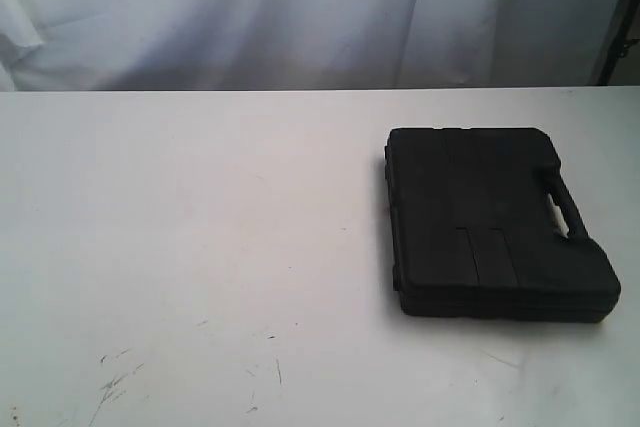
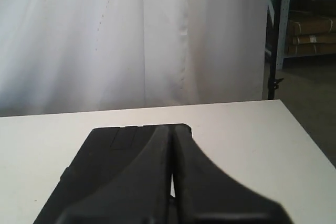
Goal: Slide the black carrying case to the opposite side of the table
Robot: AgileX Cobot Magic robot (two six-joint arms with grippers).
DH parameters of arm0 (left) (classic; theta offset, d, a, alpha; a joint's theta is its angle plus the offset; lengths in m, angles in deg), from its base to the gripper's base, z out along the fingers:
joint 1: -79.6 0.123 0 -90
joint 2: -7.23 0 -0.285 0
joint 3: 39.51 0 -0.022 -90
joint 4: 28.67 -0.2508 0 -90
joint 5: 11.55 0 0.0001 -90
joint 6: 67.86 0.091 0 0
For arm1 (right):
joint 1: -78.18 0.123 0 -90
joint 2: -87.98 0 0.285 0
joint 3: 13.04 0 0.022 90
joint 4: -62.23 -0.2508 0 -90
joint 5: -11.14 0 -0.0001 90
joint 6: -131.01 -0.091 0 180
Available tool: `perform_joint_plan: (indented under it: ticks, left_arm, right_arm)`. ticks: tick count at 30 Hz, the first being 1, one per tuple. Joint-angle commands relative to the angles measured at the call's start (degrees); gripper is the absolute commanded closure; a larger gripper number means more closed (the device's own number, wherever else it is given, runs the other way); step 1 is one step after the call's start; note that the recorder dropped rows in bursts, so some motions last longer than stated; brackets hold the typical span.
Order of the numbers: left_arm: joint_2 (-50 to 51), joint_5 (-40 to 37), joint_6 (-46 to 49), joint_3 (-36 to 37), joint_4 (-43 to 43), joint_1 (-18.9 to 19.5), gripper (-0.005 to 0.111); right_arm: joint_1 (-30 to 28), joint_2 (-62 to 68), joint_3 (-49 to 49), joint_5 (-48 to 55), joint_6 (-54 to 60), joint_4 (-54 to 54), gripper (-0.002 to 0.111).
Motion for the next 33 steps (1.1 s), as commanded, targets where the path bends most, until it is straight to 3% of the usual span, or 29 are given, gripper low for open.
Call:
perform_joint_plan:
  ticks: [1, 7, 13, 33]
  left_arm:
    - [-0.28, 0.53, -0.11, 0.27, 0.32, 0.04, 0.107]
    - [-0.28, 0.53, 0.07, 0.27, 0.32, 0.04, 0.107]
    - [-0.28, 0.53, 0.07, 0.27, 0.32, 0.04, 0.107]
    - [-0.28, 0.53, 0.07, 0.27, 0.32, 0.04, 0.107]
  right_arm:
    - [-0.53, -3.57, 6.35, -1.88, -8.71, 7.49, 0.108]
    - [-0.53, -3.57, 11.30, -3.94, -10.62, 9.51, 0.108]
    - [-0.53, -3.57, 11.30, 2.93, -5.70, 8.30, 0.108]
    - [-0.53, -3.57, 11.30, 3.05, -5.80, 8.30, 0.108]
